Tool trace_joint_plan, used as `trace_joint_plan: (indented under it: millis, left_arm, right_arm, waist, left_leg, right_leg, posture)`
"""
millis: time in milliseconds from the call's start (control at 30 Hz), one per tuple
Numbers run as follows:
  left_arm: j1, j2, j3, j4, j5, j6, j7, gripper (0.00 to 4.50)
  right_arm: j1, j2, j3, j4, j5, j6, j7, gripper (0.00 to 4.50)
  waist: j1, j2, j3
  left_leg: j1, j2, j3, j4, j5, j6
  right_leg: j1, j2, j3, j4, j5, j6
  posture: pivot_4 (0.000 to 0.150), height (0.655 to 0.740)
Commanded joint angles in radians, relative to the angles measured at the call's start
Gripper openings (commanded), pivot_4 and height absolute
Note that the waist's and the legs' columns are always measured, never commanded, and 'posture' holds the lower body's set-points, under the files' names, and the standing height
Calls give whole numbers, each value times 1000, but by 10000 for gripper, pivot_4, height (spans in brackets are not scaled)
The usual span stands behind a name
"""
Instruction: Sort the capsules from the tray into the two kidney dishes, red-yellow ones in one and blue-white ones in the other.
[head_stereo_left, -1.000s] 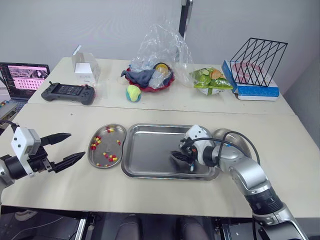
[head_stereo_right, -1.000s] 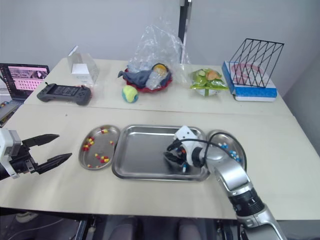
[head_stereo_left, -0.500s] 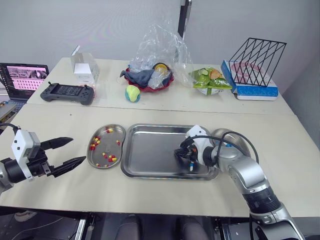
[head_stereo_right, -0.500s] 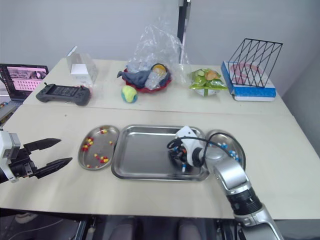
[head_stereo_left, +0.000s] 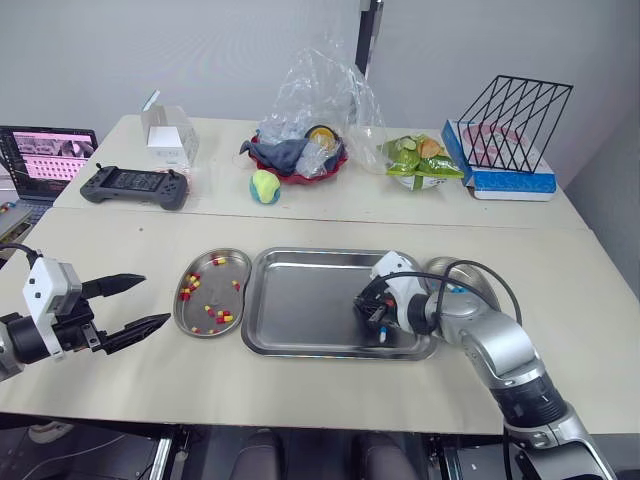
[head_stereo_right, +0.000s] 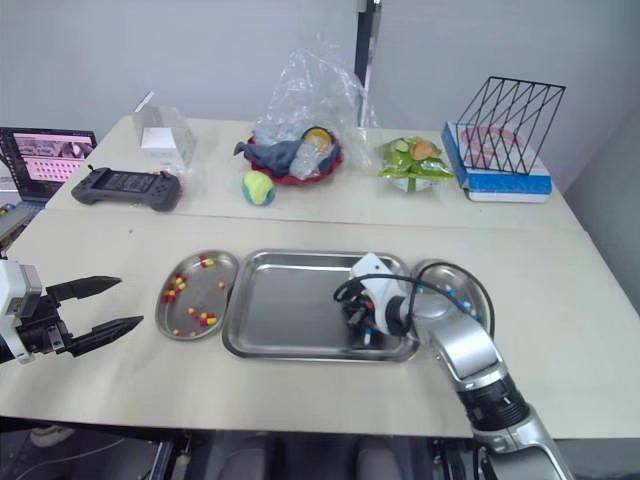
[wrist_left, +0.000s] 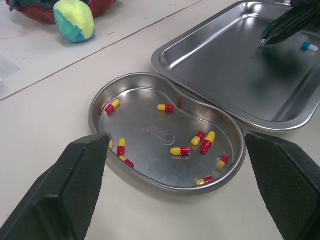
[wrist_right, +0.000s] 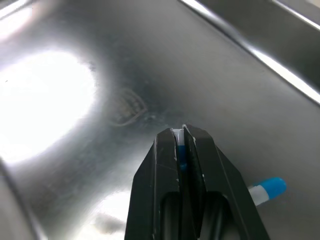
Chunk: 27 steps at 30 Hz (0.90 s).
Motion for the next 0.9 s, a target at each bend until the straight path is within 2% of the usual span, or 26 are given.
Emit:
trace_joint_plan:
  millis: [33, 133, 233, 367, 533, 733, 900]
  left_arm:
    - [-28, 5, -4, 4, -10, -12, -6, 45000]
    - [-50, 6, -11, 16, -28, 6, -19, 45000]
    - [-70, 16, -2, 29, -82, 68, -48, 45000]
    - [-93, 27, -13, 68, -70, 65, -69, 45000]
    - [-110, 37, -22, 124, -40, 41, -87, 45000]
    - [-130, 47, -23, 181, -13, 10, -96, 45000]
    - [-144, 44, -37, 196, 2, 1, -101, 45000]
  right_arm:
    - [-53, -47, -169, -43, 121, 27, 75, 323]
    - [-59, -150, -282, 20, 169, 9, 150, 323]
    - [-33, -289, -333, 117, 122, -63, 197, 323]
    - [18, -413, -375, 219, 92, -144, 253, 323]
    - [99, -480, -360, 243, 56, -211, 293, 323]
    - [121, -471, -365, 256, 44, -217, 272, 323]
    - [110, -473, -374, 249, 66, -186, 270, 17886]
  waist:
    - [2, 0, 0]
    - [11, 0, 0]
    - [16, 0, 0]
    - [12, 0, 0]
    - [0, 0, 0]
    - [-8, 0, 0]
    - [-4, 0, 0]
  left_leg:
    - [0, 0, 0, 0, 0, 0]
    - [0, 0, 0, 0, 0, 0]
    - [-1, -1, 0, 0, 0, 0]
    - [0, 0, 1, -1, 0, 0]
    - [0, 0, 1, -1, 0, 0]
    - [0, 0, 1, -1, 0, 0]
    - [0, 0, 1, -1, 0, 0]
  right_leg:
    - [0, 0, 0, 0, 0, 0]
    - [1, -1, 0, -1, 0, 0]
    - [1, -1, 0, -2, 0, 0]
    - [0, 0, 0, -1, 0, 0]
    - [0, 1, 1, -1, 0, 0]
    - [0, 1, 1, -1, 0, 0]
    - [0, 0, 1, -1, 0, 0]
  posture:
    - [1500, 7334]
    - [1500, 7334]
    - [1500, 7334]
    - [1500, 7334]
    - [1500, 7334]
    - [1500, 7334]
    - [1500, 7334]
